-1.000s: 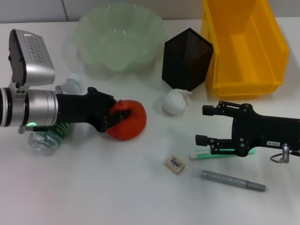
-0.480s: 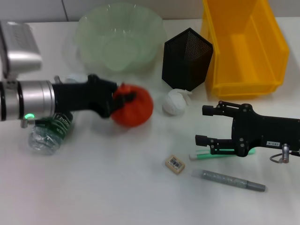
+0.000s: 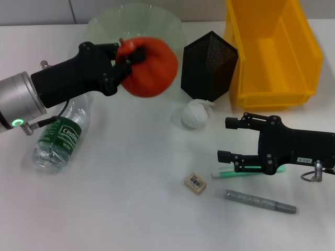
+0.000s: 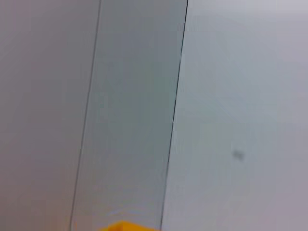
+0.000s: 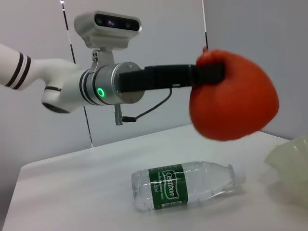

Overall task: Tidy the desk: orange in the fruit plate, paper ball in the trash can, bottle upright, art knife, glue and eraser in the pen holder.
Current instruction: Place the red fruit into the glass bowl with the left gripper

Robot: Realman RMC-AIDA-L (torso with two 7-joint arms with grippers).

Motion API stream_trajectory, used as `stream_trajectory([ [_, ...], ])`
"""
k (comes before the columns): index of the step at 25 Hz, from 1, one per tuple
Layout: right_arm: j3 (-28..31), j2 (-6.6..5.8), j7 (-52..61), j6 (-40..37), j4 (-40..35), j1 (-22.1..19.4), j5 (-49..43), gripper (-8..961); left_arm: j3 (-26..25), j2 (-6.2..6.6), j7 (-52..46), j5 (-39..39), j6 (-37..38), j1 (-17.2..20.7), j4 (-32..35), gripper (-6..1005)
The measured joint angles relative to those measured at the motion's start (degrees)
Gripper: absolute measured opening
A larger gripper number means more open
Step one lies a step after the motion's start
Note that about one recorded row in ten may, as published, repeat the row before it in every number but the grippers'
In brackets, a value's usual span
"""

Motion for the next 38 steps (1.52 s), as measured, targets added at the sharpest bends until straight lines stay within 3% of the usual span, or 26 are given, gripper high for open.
stream_trajectory([
  [25, -0.1, -0.28, -0.1, -0.4, 0.0, -0.2, 0.0, 808, 0.0, -0.37, 1.1, -1.5, -1.2, -1.3, -1.9, 61],
  [32, -0.3, -0.25, -0.2, -0.4, 0.0, 0.0, 0.0, 808, -0.1, -0.66, 4.7, -10.1, -10.4, -4.5, -7.5, 61],
  [38, -0.4, -0.1, -0.2, -0.4, 0.0, 0.0, 0.0, 808, -0.1, -0.88, 14.4, -22.1, -18.0, -5.4, -12.1, 61],
])
